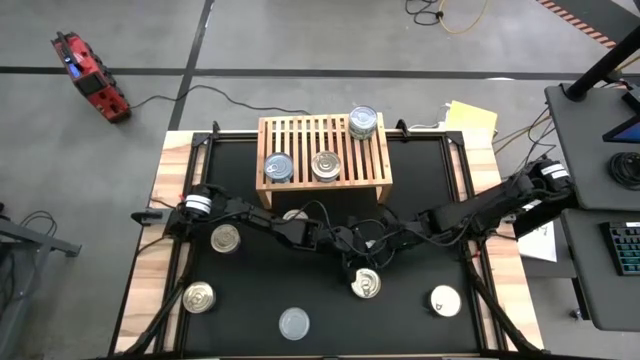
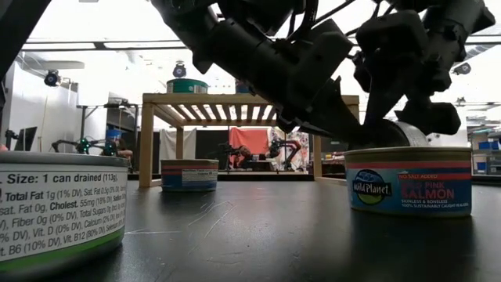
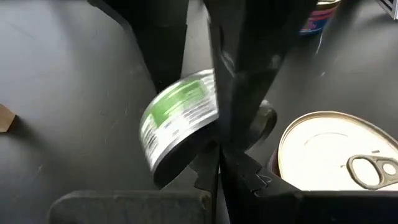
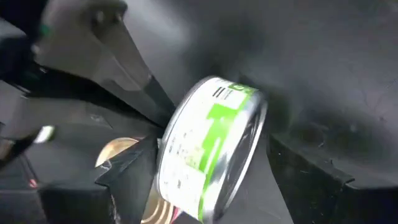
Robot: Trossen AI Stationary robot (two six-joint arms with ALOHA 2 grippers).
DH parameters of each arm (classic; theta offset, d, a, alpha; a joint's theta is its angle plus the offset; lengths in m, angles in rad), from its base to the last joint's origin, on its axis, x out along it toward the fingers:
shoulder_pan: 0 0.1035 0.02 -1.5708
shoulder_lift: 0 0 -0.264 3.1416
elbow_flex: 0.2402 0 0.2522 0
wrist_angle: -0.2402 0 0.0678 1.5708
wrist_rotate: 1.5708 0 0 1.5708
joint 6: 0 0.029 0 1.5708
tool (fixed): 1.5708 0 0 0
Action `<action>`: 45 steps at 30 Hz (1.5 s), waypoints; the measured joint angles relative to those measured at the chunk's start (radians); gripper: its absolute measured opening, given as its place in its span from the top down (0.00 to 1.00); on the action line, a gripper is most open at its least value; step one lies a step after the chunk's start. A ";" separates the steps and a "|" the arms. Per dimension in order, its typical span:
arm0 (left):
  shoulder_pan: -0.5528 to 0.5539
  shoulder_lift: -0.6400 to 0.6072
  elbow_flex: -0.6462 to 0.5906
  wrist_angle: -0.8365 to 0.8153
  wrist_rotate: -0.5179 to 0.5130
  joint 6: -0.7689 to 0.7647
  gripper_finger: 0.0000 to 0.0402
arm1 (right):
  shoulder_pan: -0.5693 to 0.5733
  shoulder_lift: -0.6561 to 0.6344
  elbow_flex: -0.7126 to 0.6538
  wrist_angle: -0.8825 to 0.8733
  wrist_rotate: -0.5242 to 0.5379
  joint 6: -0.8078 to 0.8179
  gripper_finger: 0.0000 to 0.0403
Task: Stack canned seafood by type on shelf
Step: Stack the green white tuna can on top of the green white tuna can on the shelf
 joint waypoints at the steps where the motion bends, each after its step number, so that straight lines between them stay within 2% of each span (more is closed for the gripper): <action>1: 0.000 0.000 0.000 -0.007 0.000 0.000 1.00 | 0.000 0.016 0.010 -0.009 -0.002 -0.006 0.28; 5: -0.001 0.000 0.000 -0.063 0.000 -0.034 1.00 | 0.000 0.068 0.033 -0.036 -0.006 -0.017 0.31; 9: -0.010 0.000 -0.001 -0.153 0.000 -0.074 1.00 | 0.000 0.083 0.036 -0.039 -0.024 -0.013 0.38; 13: -0.018 -0.012 -0.002 -0.181 0.001 -0.077 1.00 | 0.000 0.078 0.037 -0.069 -0.024 -0.006 0.52; 17: -0.018 -0.039 -0.002 -0.196 0.001 -0.054 1.00 | 0.000 0.051 0.037 -0.091 -0.024 -0.020 0.69; 29: -0.010 -0.118 -0.002 -0.353 -0.039 0.047 1.00 | -0.004 -0.202 0.037 -0.313 0.007 -0.017 0.69; 38: 0.004 -0.232 -0.006 -0.496 -0.083 0.130 1.00 | -0.008 -0.375 0.047 -0.308 0.081 0.011 0.69; 45: 0.005 -0.390 -0.007 -0.628 -0.093 0.164 1.00 | -0.059 -0.424 0.100 -0.218 0.081 -0.004 0.69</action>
